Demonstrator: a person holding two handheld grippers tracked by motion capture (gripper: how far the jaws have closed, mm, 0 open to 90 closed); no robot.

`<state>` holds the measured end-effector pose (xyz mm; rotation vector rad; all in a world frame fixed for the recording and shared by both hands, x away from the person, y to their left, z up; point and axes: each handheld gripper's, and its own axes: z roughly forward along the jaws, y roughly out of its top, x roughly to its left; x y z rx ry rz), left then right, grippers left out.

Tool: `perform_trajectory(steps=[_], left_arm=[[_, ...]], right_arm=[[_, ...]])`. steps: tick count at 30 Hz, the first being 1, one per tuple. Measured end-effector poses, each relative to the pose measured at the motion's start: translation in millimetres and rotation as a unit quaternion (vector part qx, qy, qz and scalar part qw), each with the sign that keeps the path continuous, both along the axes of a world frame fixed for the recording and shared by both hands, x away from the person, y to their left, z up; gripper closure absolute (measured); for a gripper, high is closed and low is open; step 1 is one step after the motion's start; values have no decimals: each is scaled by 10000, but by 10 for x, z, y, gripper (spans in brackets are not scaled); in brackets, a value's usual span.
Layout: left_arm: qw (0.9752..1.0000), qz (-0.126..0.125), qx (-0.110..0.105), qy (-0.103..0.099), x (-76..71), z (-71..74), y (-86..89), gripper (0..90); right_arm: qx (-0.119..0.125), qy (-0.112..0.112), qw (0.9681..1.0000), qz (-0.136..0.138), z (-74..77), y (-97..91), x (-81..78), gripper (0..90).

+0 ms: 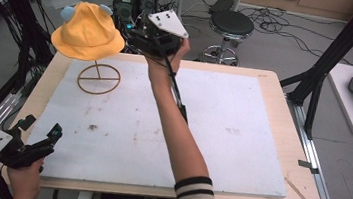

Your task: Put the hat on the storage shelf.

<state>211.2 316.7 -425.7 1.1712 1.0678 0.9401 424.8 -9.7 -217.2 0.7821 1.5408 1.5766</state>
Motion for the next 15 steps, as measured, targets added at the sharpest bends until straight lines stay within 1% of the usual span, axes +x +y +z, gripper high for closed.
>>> perform_trajectory(steps=[3,5,6,9,11,13,14,15], left_arm=[[10000,31,31,15,-5,-7,11,72],[10000,37,43,38,10,-22,5,72],[9999,31,76,62,16,-28,-1,72],[9998,12,187,79,28,-32,-41,71],[9996,-22,282,85,29,-24,-75,71],[9994,-62,339,87,33,-19,-112,71],[9993,-80,367,90,36,-18,-130,71],[9990,-104,419,95,38,-18,-147,71]], right_arm=[[-64,-57,10000,13,34,-247,-134,111],[-130,71,9999,-69,47,-393,-205,110],[-169,99,9998,-89,53,-462,-233,110],[-297,22,9994,-156,58,-653,-323,111],[-372,-30,9990,-227,52,-823,-397,111],[-365,-10,9989,-292,44,-990,-456,111],[-358,-22,9987,-366,36,-1165,-510,111],[-358,-22,9987,-366,36,-1165,-510,111]])
